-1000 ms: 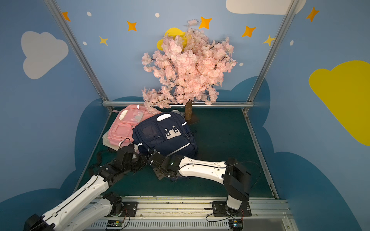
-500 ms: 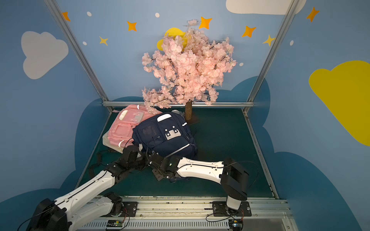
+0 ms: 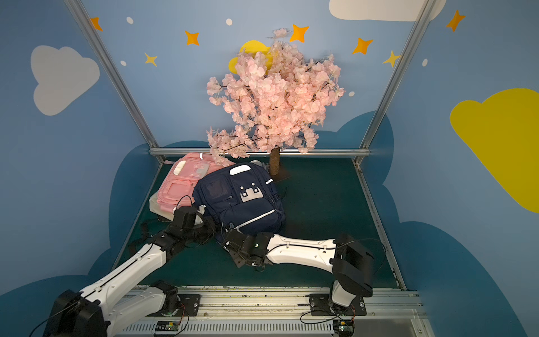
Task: Zip up the backpack
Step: Zip the zipper on the backpack.
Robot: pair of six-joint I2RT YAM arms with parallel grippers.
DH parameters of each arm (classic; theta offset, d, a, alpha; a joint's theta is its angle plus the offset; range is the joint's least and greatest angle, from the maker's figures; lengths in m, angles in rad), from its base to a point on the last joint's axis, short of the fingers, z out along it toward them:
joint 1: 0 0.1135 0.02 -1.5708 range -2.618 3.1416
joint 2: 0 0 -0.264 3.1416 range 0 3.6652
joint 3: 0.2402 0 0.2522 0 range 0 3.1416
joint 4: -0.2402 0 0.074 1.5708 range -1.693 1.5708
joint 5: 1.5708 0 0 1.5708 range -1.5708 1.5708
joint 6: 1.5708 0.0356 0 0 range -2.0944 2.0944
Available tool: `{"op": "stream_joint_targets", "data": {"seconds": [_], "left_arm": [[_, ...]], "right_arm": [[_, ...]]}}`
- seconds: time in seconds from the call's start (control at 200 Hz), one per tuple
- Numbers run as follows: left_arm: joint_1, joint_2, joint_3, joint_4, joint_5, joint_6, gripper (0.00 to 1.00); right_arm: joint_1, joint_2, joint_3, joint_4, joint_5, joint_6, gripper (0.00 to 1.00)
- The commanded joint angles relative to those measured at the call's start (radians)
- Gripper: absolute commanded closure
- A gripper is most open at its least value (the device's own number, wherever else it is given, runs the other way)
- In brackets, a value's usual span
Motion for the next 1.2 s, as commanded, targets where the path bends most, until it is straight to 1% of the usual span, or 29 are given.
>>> {"op": "stream_joint_targets", "data": {"seconds": [0.0,0.13,0.185,0.3,0.43,0.491,0.561,0.656,0.766,0.831,0.936,1.041,1.146,1.196], "left_arm": [[0.072,-0.046,0.057,-0.021,-0.083,0.059,0.98],[0.087,-0.046,0.062,-0.024,-0.063,0.073,0.97],[0.086,-0.038,0.055,-0.018,-0.048,0.068,0.95],[0.070,-0.048,0.035,-0.026,-0.033,0.059,0.81],[0.022,-0.149,0.019,-0.124,-0.079,0.056,0.62],[-0.006,-0.212,0.000,-0.163,-0.101,0.044,0.56],[-0.036,-0.272,-0.022,-0.199,-0.118,0.027,0.54],[-0.070,-0.327,-0.057,-0.210,-0.114,0.002,0.53],[-0.097,-0.357,-0.089,-0.197,-0.106,-0.019,0.53],[-0.111,-0.351,-0.103,-0.163,-0.097,-0.021,0.55],[-0.121,-0.302,-0.108,-0.117,-0.082,-0.026,0.59],[-0.121,-0.250,-0.104,-0.073,-0.073,-0.028,0.66],[-0.121,-0.226,-0.089,-0.084,-0.103,-0.012,0.75],[-0.119,-0.224,-0.083,-0.101,-0.122,-0.002,0.80]], "right_arm": [[-0.009,-0.064,-0.066,-0.116,0.082,0.057,1.00],[-0.043,-0.106,-0.100,-0.103,0.077,0.056,1.00],[-0.046,-0.113,-0.087,-0.083,0.073,0.036,1.00],[-0.040,-0.096,-0.024,-0.039,0.042,-0.003,1.00],[-0.018,-0.046,0.068,0.005,0.009,-0.043,1.00],[-0.008,-0.021,0.110,0.013,0.007,-0.059,1.00],[-0.001,0.007,0.153,0.013,0.001,-0.071,1.00],[0.002,0.031,0.188,0.019,-0.009,-0.084,1.00],[0.003,0.050,0.213,0.020,-0.025,-0.092,1.00],[0.007,0.057,0.221,0.020,-0.032,-0.093,1.00],[0.011,0.062,0.228,0.028,-0.054,-0.103,1.00],[0.012,0.063,0.221,0.037,-0.065,-0.106,1.00],[0.011,0.052,0.204,0.028,-0.047,-0.090,1.00],[0.011,0.043,0.194,0.016,-0.022,-0.061,1.00]]}}
